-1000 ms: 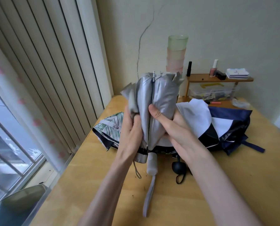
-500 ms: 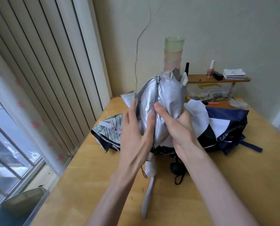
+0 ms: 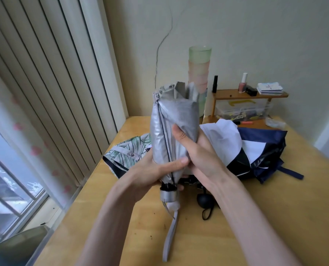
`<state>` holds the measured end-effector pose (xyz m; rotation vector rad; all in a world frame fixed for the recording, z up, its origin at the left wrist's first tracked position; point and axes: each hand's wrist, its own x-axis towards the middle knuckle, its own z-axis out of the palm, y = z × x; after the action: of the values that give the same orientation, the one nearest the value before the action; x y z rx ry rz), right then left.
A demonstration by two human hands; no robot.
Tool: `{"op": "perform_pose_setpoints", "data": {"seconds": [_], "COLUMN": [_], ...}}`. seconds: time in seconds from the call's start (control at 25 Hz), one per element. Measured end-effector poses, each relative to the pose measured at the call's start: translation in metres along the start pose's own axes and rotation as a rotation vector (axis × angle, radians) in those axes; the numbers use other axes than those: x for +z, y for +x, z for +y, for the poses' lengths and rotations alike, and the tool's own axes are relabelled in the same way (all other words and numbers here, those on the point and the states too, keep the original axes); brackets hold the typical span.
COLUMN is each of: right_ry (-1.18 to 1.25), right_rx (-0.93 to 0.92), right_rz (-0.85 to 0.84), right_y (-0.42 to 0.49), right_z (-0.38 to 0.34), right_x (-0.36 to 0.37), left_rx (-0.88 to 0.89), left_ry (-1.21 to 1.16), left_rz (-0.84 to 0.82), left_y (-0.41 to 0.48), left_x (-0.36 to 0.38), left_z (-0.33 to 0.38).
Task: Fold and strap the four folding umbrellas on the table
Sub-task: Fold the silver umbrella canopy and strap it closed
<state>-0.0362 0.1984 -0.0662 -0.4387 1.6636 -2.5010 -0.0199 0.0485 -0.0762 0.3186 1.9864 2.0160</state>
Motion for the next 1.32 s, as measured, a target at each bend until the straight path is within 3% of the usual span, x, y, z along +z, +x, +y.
{"op": "perform_pose_setpoints", "data": {"seconds": [0.12, 0.24, 0.36, 0.52, 0.68, 0.8, 0.88, 1.12, 1.32], "right_ry": [0.063, -0.335, -0.547, -0.682, -0.773, -0.742, -0.625, -0.603, -0.497], "right_rx": [-0.010, -0.172, -0.294, -0.440, -0.375, -0.236, -0.257, -0.449, -0.442], "right_rz": [-0.072, 0.053, 0.161, 0.242, 0.231, 0.045, -0.045, 0.089, 0.064], "right_y": [0.005, 0.010, 0.011, 0.014, 0.013, 0.008, 0.007, 0.011, 0.007], "right_z": [-0.006, -0.013, -0.017, -0.023, -0.030, -0.028, -0.025, -0.015, -0.016], "right_x": [-0.007, -0.028, -0.044, -0.068, -0.079, -0.065, -0.054, -0.039, -0.025], "left_rx": [0.081, 0.164, 0.141, 0.167, 0.298, 0.315, 0.333, 0.405, 0.419], "left_ry": [-0.106, -0.144, -0.262, -0.180, -0.089, -0.070, 0.021, 0.373, 0.399], "left_rz": [0.199, 0.389, 0.411, 0.555, 0.623, 0.590, 0.616, 0.758, 0.789], "left_y": [0.006, 0.008, 0.004, 0.007, 0.002, -0.006, -0.009, -0.015, -0.031], "left_x": [-0.009, -0.024, -0.027, -0.031, -0.034, -0.032, -0.033, -0.047, -0.056], "left_z": [-0.005, -0.013, -0.023, -0.030, -0.032, -0.022, -0.013, -0.010, -0.008]}}
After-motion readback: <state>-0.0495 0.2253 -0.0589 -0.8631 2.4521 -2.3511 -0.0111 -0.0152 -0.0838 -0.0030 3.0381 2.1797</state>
